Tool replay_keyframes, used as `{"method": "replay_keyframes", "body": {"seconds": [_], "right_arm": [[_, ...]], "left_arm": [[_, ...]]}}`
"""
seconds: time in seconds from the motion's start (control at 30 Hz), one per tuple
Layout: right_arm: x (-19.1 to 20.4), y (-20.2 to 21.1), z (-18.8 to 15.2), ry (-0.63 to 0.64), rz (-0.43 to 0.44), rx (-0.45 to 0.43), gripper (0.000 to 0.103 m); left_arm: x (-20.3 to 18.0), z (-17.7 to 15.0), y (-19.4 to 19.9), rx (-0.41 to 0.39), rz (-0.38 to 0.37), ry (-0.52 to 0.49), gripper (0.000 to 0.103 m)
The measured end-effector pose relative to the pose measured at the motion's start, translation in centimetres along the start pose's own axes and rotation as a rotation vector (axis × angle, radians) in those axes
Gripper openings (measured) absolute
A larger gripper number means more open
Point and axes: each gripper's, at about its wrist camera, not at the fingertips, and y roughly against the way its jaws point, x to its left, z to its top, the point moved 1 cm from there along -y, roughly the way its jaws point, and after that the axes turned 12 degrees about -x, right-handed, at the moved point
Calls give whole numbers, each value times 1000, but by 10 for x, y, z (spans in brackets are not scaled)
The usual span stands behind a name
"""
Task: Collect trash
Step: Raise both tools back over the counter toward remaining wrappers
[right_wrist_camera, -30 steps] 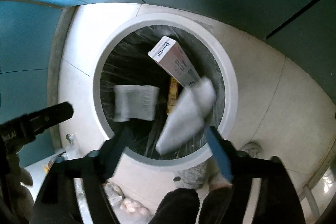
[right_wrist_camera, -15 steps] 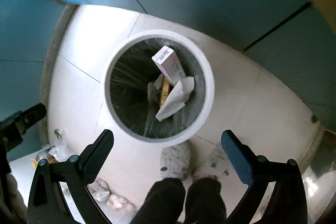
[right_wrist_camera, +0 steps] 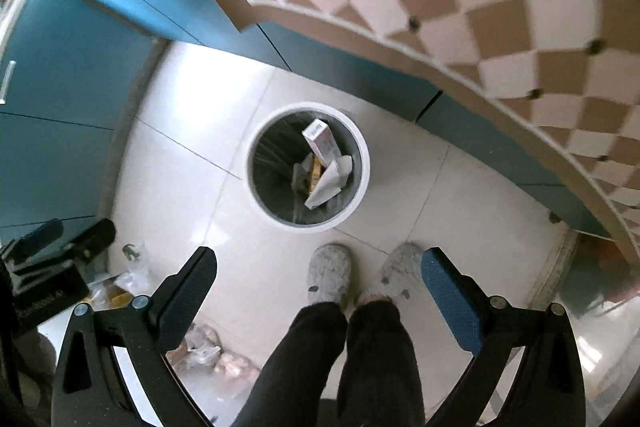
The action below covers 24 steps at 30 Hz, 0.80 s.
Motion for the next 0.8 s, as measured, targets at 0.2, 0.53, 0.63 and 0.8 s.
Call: {"method": "replay_keyframes", "body": {"seconds": [0.2,0.53,0.63,0.8], "right_arm": [[10,89,6,-2,17,-44,103],[33,223,15,11,51,-144,103],[35,252,19,-16,66,-186,103],[19,283,26,-107,106,-233,103]], "left_arm": [[5,6,82,-52,-14,-5,99],[12,25,182,-167,-6,-29,99],[13,37,202,-229,2,-25,99],[-2,74,229,-326,-26,-18,103]]}}
